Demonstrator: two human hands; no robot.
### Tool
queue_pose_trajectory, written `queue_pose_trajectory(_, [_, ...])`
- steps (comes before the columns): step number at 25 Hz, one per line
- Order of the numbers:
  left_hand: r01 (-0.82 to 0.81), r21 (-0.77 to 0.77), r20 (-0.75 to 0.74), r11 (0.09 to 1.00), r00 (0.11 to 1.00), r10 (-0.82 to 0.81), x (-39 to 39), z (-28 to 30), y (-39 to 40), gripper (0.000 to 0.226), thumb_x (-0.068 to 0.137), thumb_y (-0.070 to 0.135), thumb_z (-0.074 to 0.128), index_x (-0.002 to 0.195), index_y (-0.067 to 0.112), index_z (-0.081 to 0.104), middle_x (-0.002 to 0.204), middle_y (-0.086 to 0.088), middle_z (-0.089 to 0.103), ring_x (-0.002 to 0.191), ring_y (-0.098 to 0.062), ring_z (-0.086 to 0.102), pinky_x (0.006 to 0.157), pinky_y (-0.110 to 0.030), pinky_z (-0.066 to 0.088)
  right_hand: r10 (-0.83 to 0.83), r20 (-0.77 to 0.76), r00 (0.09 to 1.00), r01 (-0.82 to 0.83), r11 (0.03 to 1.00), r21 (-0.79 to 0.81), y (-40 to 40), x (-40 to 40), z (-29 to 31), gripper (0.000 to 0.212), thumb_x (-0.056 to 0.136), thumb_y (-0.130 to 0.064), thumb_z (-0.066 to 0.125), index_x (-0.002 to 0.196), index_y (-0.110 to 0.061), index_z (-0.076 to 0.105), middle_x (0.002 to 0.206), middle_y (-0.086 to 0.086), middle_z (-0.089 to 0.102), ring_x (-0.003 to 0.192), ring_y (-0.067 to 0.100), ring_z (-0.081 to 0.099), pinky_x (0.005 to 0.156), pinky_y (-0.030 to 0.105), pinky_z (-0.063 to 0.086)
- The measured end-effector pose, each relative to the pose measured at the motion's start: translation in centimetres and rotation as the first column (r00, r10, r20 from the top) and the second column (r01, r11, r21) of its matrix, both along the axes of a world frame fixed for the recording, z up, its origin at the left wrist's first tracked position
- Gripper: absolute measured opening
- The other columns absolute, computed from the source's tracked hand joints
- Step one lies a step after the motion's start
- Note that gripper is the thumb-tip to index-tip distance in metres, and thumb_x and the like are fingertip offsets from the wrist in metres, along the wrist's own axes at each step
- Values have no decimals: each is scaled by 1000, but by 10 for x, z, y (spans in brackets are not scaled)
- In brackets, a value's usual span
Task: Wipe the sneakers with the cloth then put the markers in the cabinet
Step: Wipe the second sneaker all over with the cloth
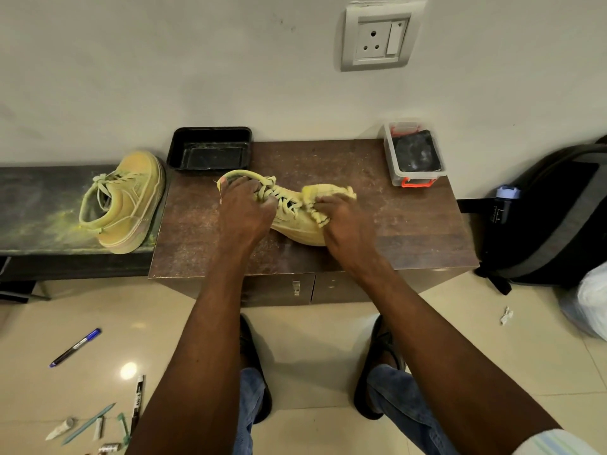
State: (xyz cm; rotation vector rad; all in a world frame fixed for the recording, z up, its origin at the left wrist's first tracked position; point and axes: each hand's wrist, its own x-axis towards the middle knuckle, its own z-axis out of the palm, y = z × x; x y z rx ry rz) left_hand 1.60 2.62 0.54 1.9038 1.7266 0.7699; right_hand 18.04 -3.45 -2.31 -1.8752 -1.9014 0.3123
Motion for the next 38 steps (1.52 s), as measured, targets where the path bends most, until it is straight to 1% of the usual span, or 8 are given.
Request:
queue_pose_trajectory(4, [57, -27, -19, 998, 998, -58, -6, -6, 4, 6, 79, 18, 60, 74, 15, 60, 96, -2, 58, 109, -27, 47, 96, -40, 41, -325, -265, 908, 345, 938, 31, 5, 16, 2, 45, 74, 1, 51, 115, -6, 67, 123, 8, 64, 118, 22, 55, 101, 27, 39])
queue_pose_trajectory(10, [89, -103, 12, 991, 996, -88, -14, -7, 4, 29, 83, 9, 59, 111, 10, 65, 157, -9, 20, 147, -20, 6, 118, -34, 14, -75, -234, 969, 60, 996, -68, -2, 15, -5, 48, 75, -10, 46, 118, -13, 67, 126, 3, 63, 120, 17, 54, 103, 30, 42])
queue_pose_trajectory(16, [108, -114, 9, 988, 994, -108, -15, -7, 6, 31, 85, 9, 60, 116, 14, 64, 158, -7, 13, 146, -22, 8, 113, -31, 19, 113, -228, 967, -99, 992, 73, -7, 5, -2, 53, 67, -3, 45, 115, -11, 68, 122, 4, 66, 115, 17, 59, 101, 29, 44])
queue_pose_trajectory(20, [135, -110, -16, 985, 990, -138, -17, -8, 6, 33, 87, 9, 60, 120, 14, 62, 156, -6, 19, 145, -24, 10, 121, -41, 6, -205, -292, 934, 213, 977, -5, -5, 15, -2, 46, 79, -5, 47, 122, -8, 64, 126, 8, 63, 121, 21, 55, 104, 27, 38])
queue_pose_trajectory(24, [177, -95, -23, 980, 983, -180, -18, -14, 11, 35, 85, 10, 59, 120, 16, 62, 145, -3, 35, 129, -27, 34, 109, -43, 33, 149, -298, 943, -145, 989, 37, -7, -3, 3, 53, 72, -4, 44, 119, -8, 65, 127, 6, 62, 119, 13, 55, 104, 25, 40])
queue_pose_trajectory(28, [203, -112, 8, 973, 979, -203, -23, -19, 14, 32, 86, 12, 59, 117, 20, 61, 144, -2, 36, 129, -25, 36, 104, -46, 40, -186, -262, 947, 172, 982, -77, -3, 15, 3, 41, 84, -9, 49, 122, -13, 64, 125, 5, 64, 117, 20, 57, 97, 22, 39])
queue_pose_trajectory(31, [196, -61, -64, 979, 978, -200, -18, -20, 15, 31, 87, 11, 60, 117, 14, 65, 149, -2, 35, 140, -24, 24, 115, -46, 26, 102, -342, 934, -99, 995, 26, -9, 8, 7, 47, 79, -19, 42, 119, -10, 66, 121, 5, 66, 112, 16, 60, 97, 23, 44])
queue_pose_trajectory(38, [43, 62, 0, 997, 999, -43, -15, -18, 9, 25, 87, 13, 64, 111, 9, 70, 155, -7, 27, 142, -24, 26, 114, -33, 26, -67, -432, 899, 33, 996, -87, -3, 12, -4, 40, 82, -6, 54, 118, -17, 67, 121, -1, 66, 110, 9, 58, 101, 24, 44])
